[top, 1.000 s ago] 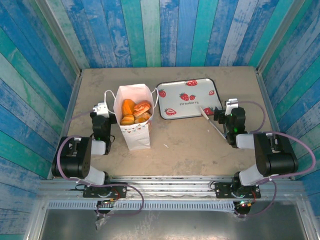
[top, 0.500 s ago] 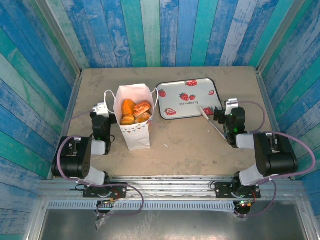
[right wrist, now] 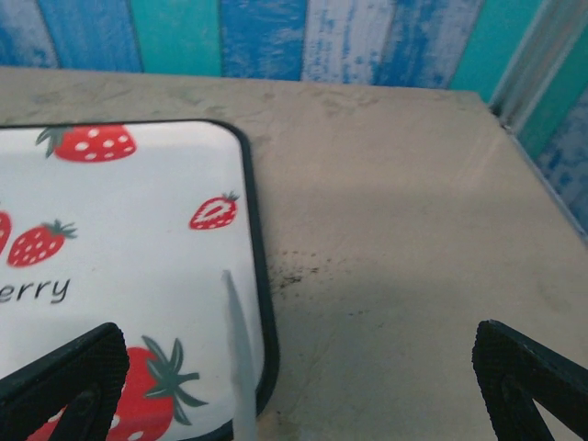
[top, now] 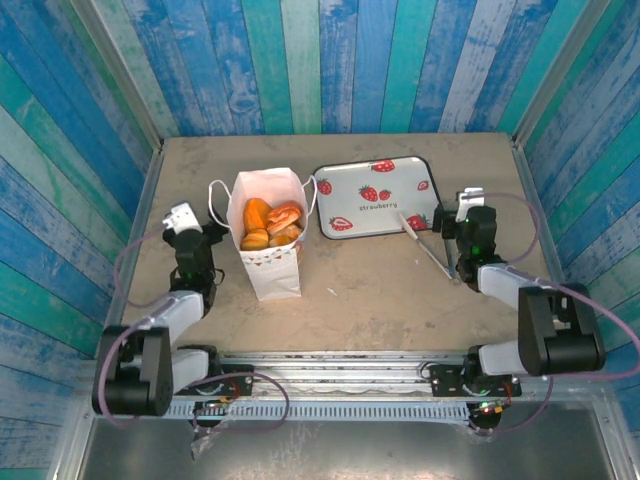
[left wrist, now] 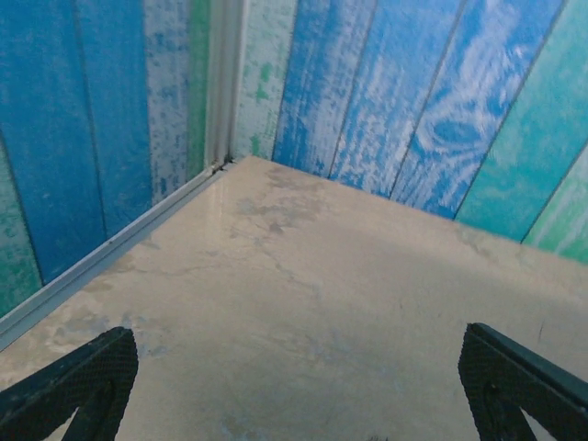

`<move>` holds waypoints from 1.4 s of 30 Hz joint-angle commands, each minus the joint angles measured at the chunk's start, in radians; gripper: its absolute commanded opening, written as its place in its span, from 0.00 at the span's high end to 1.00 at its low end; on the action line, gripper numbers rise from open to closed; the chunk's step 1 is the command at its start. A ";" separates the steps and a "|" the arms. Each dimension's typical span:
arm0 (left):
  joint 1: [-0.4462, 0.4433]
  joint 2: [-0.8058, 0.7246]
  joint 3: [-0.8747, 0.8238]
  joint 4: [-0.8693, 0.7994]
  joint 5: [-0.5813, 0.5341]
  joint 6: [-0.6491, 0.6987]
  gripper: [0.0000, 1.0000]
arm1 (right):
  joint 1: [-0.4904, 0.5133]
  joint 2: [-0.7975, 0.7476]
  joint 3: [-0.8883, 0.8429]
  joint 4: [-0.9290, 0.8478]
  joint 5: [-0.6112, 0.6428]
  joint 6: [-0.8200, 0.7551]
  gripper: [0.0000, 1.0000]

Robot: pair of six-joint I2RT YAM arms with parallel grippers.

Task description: Take the fake bread out of the paper bag

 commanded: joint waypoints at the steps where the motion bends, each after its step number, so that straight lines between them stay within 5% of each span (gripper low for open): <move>1: 0.004 -0.132 0.048 -0.286 -0.062 -0.199 0.06 | -0.002 -0.069 0.045 -0.187 0.103 0.096 0.00; 9: 0.004 -0.384 0.173 -0.733 0.072 -0.440 0.06 | -0.002 -0.169 0.143 -0.450 0.114 0.241 0.00; 19: 0.004 -0.590 0.431 -1.286 0.136 -0.457 0.06 | 0.029 -0.107 0.316 -0.774 0.085 0.403 0.00; 27: 0.004 -0.669 0.639 -1.397 0.357 -0.432 0.06 | 0.054 -0.087 0.360 -0.818 0.079 0.428 0.00; 42: -0.002 -0.419 0.805 -1.489 0.637 -0.349 0.06 | 0.073 -0.168 0.356 -0.921 0.116 0.466 0.00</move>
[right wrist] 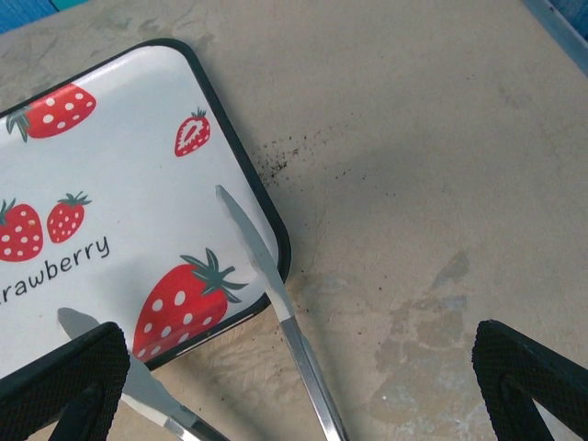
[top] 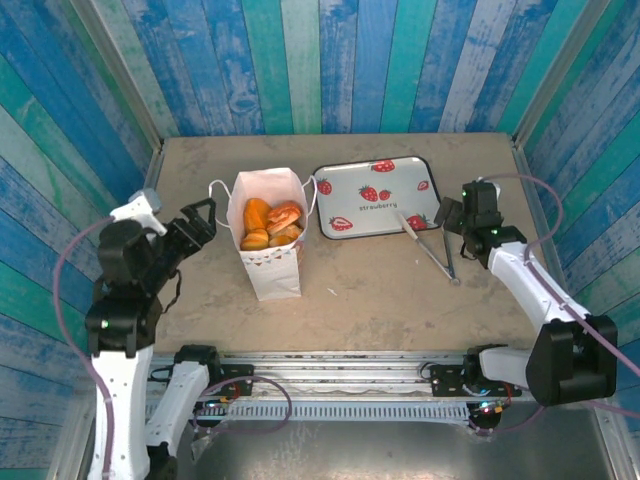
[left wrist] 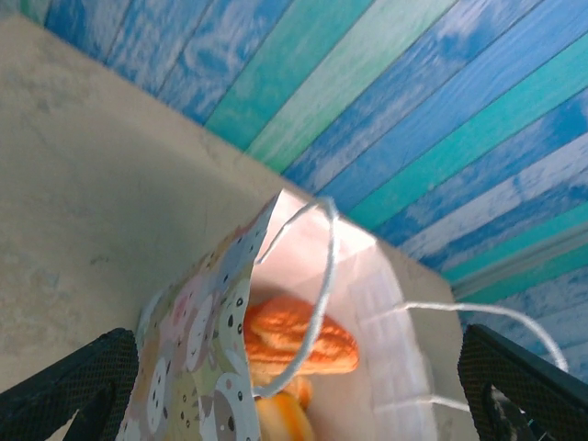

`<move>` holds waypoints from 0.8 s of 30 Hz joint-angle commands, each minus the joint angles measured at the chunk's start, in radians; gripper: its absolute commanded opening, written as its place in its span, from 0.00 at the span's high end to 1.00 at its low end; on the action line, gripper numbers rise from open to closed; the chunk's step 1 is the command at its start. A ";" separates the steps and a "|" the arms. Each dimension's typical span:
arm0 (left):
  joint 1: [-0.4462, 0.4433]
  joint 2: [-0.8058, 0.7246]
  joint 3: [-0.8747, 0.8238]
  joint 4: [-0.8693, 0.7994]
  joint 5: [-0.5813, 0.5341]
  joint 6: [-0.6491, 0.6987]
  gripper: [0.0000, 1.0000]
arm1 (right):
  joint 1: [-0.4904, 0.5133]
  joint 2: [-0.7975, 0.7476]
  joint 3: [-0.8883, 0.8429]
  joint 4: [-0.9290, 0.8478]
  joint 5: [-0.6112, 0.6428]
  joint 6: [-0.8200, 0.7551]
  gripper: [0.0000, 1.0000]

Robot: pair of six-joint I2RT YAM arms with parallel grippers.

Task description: Take the fake bread out of the paper bag

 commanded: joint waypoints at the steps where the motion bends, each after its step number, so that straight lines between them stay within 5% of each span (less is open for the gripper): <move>1: -0.008 0.042 0.019 -0.055 0.070 0.043 0.06 | 0.009 -0.046 0.011 -0.060 0.029 0.018 0.00; 16: -0.185 0.221 0.047 -0.065 -0.110 0.077 0.01 | 0.038 -0.119 0.020 -0.086 0.031 0.016 0.00; 24: -0.195 0.357 0.104 -0.075 -0.226 0.132 0.14 | 0.044 -0.152 0.024 -0.132 0.090 0.031 0.00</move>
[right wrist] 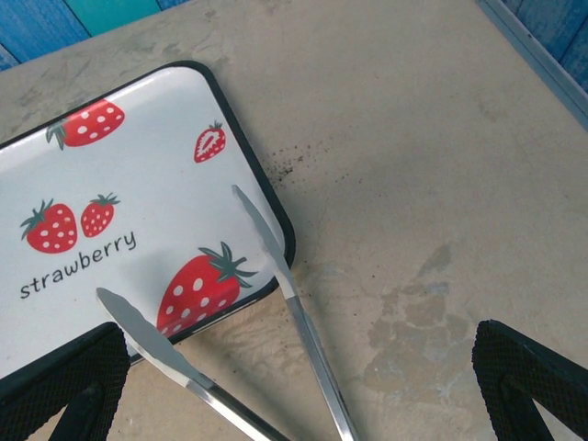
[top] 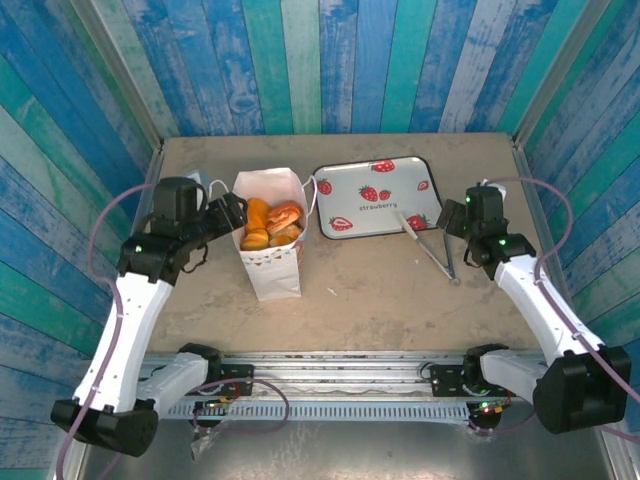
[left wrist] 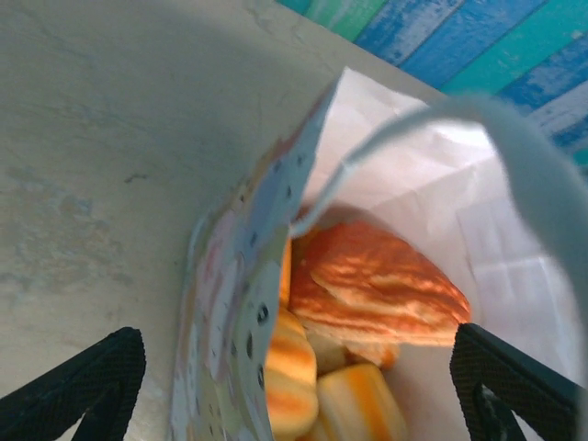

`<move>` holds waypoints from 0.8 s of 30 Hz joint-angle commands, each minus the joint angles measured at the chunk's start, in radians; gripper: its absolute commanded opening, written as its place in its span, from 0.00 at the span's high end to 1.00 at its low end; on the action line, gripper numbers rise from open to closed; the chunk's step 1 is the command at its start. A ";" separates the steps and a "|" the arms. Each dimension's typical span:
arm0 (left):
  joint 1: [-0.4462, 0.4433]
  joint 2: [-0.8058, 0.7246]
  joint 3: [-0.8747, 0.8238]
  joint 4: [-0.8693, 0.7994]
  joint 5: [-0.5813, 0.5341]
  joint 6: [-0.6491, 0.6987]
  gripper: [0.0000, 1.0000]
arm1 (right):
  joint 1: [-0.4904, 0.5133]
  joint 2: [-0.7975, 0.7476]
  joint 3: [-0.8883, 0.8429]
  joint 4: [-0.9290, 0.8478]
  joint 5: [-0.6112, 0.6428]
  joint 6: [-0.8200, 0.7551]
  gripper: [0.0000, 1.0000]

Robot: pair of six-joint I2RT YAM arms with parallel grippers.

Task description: Take the fake bread out of the paper bag

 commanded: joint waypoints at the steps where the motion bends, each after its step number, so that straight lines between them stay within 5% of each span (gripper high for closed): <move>1: -0.009 0.047 0.043 -0.007 -0.072 0.046 0.16 | 0.006 -0.029 0.022 -0.045 0.061 0.024 0.00; 13: -0.087 0.238 0.235 -0.173 -0.286 0.139 0.35 | 0.010 -0.060 0.008 -0.044 0.082 0.069 0.00; 24: -0.087 0.267 0.250 -0.206 -0.250 0.182 0.34 | 0.013 -0.046 0.010 -0.027 0.076 0.071 0.00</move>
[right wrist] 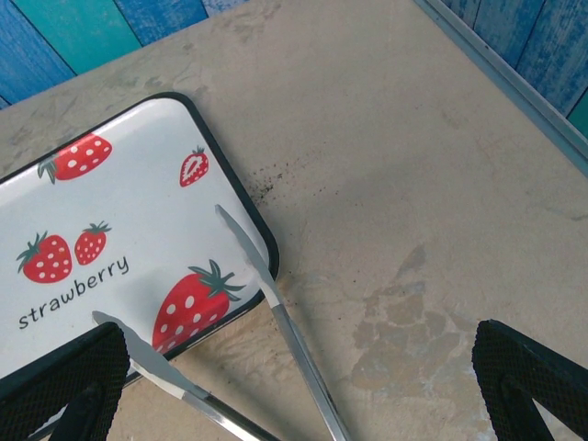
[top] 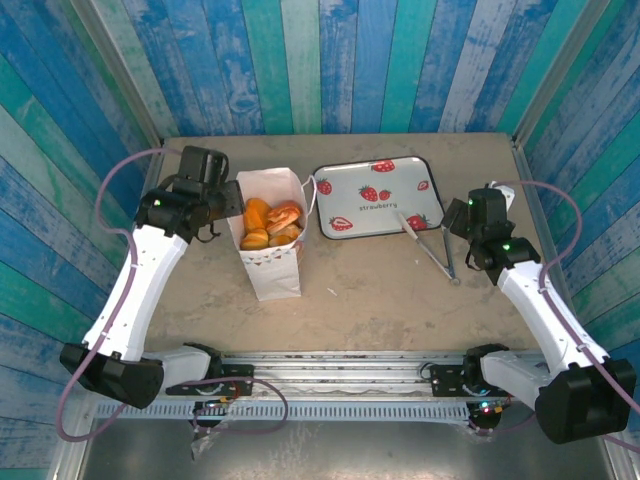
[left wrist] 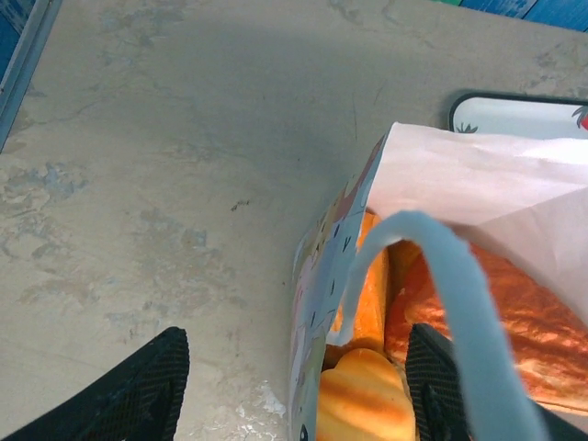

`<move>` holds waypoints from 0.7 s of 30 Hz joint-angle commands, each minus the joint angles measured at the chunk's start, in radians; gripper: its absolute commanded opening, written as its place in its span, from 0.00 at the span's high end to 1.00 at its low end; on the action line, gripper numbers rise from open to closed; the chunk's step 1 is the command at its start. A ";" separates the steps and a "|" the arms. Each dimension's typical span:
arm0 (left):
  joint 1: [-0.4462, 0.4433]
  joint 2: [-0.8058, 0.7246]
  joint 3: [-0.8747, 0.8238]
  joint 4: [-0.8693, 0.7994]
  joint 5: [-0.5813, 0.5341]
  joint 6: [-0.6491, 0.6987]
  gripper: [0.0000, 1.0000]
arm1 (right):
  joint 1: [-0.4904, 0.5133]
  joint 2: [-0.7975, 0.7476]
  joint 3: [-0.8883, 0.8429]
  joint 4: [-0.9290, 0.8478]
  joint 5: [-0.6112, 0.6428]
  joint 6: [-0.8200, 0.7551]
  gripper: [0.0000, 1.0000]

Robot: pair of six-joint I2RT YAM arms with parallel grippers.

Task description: Take the fake bread out of the paper bag

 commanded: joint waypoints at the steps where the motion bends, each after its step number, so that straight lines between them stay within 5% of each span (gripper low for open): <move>1: -0.003 0.022 -0.011 -0.009 0.015 0.022 0.35 | 0.007 0.003 0.011 -0.003 0.019 0.012 0.00; 13: -0.003 0.068 -0.077 0.042 0.042 0.025 0.48 | 0.007 0.010 0.010 0.001 0.017 0.006 0.00; 21: -0.003 0.057 -0.104 0.057 -0.016 0.014 0.73 | 0.008 -0.005 0.002 0.002 0.019 0.001 0.00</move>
